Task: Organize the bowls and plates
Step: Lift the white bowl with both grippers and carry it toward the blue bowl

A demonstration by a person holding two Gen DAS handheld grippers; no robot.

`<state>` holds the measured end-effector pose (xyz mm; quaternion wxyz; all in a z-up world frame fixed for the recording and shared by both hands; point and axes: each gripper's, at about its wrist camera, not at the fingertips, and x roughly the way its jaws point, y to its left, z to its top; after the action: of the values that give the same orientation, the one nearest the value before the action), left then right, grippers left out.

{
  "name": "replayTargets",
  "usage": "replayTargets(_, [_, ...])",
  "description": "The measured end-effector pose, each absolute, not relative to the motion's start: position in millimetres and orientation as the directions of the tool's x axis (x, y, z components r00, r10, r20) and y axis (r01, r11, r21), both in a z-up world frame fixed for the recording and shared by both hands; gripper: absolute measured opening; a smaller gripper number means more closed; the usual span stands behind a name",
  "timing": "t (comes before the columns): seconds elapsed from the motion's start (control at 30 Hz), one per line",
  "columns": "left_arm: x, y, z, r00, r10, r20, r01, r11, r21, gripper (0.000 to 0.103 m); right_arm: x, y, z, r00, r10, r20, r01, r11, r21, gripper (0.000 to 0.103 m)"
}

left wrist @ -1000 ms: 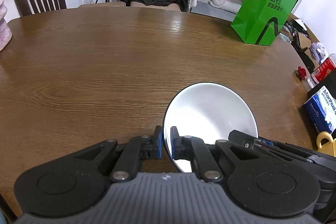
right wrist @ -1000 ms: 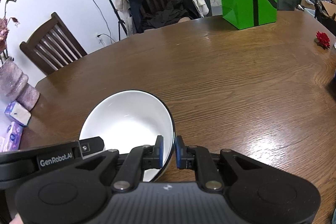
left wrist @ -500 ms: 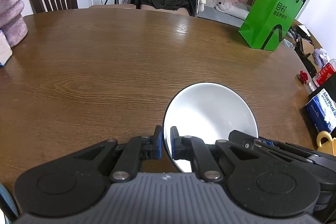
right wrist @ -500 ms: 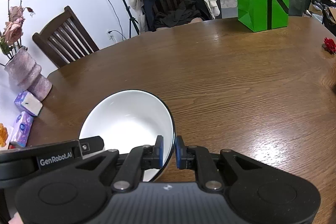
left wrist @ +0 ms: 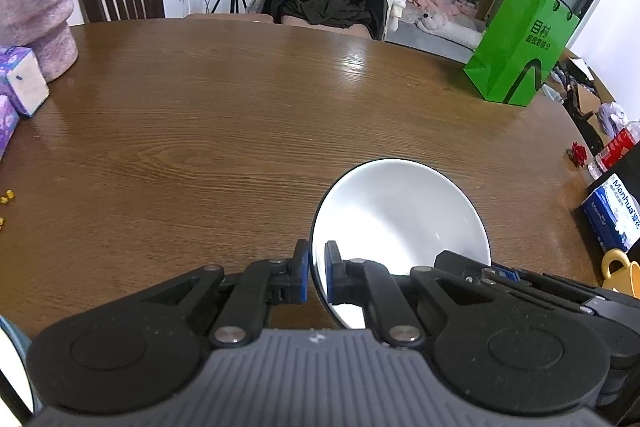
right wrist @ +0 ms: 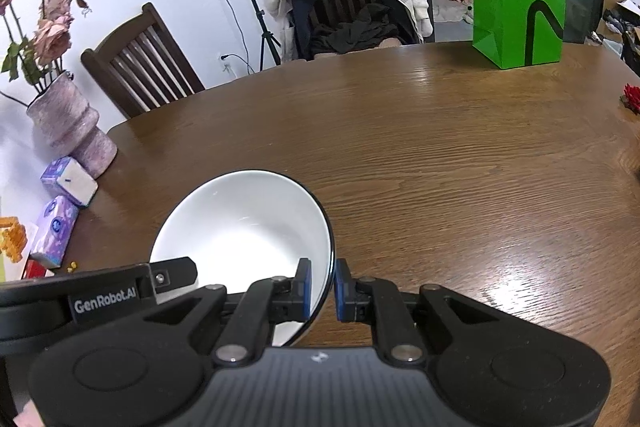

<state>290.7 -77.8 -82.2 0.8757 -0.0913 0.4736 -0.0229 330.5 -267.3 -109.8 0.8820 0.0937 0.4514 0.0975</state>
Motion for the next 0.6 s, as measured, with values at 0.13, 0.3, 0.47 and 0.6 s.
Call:
replayTargets(0.13, [282.4,-67.8,-79.2,0.554,-0.124,-0.823,-0.053,0.982,-0.184,0.008,323.6,-257.2,-106.9,0.574,0.259,-0.776,-0.095,0.963,0.252,0.012])
replayTargets(0.3, [272.1,-55.4,-75.7,0.556,-0.118,-0.822,-0.062,0.981,-0.183,0.008,315.5,-243.5,-103.0,0.573,0.263,-0.776,-0.105,0.963,0.249,0.012])
replayTargets(0.47, [264.0,-42.1,-72.5,0.559,-0.114,-0.821,-0.067,0.981,-0.182,0.008,307.4,-230.4,-99.9,0.572,0.269,-0.775,-0.110,0.961,0.252,0.012])
replayTargets(0.6, [256.5,-29.6,-70.6,0.562,-0.111,-0.819,-0.073,0.980,-0.183,0.008,301.0,-218.8,-97.6,0.572,0.271,-0.774,-0.115,0.961,0.252,0.012])
